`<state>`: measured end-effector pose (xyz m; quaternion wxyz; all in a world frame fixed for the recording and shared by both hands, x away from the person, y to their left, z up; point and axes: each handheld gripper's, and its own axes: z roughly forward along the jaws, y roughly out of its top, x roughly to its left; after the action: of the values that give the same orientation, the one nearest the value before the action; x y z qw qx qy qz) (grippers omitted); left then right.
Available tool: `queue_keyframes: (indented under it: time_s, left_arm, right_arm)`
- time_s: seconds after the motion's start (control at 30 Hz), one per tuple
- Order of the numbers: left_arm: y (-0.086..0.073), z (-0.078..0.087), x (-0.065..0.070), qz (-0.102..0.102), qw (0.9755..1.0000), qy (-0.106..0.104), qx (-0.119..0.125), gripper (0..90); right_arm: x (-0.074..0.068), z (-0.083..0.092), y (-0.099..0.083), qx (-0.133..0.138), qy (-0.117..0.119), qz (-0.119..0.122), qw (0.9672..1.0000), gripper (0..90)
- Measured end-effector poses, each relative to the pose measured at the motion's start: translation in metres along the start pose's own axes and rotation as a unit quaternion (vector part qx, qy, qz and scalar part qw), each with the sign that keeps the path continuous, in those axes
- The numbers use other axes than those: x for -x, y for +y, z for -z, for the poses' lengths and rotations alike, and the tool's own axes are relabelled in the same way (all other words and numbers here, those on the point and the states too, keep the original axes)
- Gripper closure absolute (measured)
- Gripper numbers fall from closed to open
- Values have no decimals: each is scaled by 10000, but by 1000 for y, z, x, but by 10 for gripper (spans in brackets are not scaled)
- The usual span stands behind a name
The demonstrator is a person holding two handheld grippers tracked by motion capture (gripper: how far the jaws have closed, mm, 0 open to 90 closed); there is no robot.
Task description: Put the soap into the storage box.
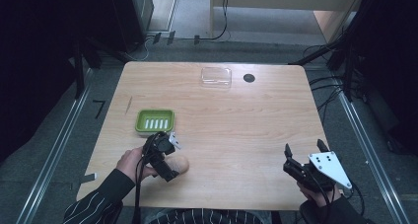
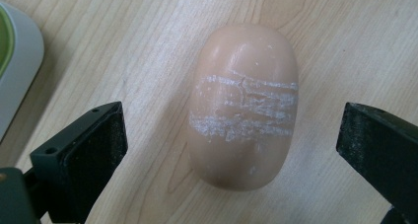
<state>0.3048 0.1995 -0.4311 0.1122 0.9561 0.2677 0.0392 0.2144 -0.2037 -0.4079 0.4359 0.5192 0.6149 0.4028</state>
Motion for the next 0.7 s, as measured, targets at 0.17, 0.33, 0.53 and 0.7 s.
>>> queue_keyframes:
  time_s: [0.17, 0.33, 0.53, 0.7]
  left_arm:
    - [3, -6, 1, -10, 10000, -11, -50, 1]
    - [5, -8, 2, -85, 9999, -40, -69, 49]
    - [6, -11, 4, -146, 9998, -26, -111, 133]
    - [8, -13, 7, -186, 9996, -13, -200, 153]
  right_arm:
    - [0, 0, 0, -7, -8, 2, 10000, 136]
    - [0, 0, 0, -13, -14, 5, 10000, 136]
    - [0, 0, 0, -12, -15, 7, 10000, 136]
    - [0, 0, 0, -23, -11, -4, 10000, 136]
